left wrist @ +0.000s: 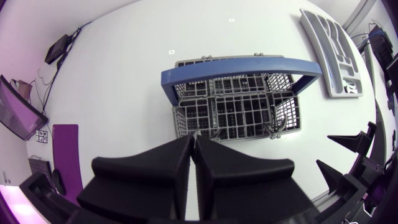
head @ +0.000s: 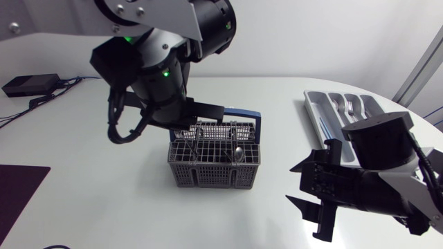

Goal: Unload the cutlery basket into the drawer organizer.

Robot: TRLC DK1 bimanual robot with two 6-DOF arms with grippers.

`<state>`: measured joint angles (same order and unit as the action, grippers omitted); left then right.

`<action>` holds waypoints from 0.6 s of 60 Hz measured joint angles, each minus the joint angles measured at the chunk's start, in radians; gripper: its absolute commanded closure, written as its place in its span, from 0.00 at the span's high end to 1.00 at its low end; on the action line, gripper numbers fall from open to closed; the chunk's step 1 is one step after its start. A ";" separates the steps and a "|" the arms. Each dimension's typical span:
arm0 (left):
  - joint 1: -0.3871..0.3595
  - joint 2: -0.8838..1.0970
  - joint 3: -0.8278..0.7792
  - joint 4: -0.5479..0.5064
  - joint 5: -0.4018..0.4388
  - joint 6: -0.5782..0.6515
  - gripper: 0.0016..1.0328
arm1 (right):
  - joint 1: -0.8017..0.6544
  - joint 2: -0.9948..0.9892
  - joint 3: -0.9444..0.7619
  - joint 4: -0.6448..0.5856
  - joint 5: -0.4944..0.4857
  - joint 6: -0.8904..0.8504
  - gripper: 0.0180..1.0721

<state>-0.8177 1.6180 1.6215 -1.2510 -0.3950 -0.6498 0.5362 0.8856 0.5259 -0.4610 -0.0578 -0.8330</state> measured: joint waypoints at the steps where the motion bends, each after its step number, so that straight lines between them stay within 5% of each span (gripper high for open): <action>1: -0.002 -0.003 0.000 0.000 0.000 0.000 0.04 | 0.000 -0.002 0.000 0.000 0.000 0.000 0.68; 36: -0.063 -0.145 -0.045 0.031 0.050 0.031 0.04 | 0.084 -0.123 0.023 -0.002 -0.034 0.107 0.68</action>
<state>-0.8803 1.4734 1.5764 -1.2201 -0.3454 -0.6186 0.6197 0.7628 0.5484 -0.4625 -0.0921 -0.7258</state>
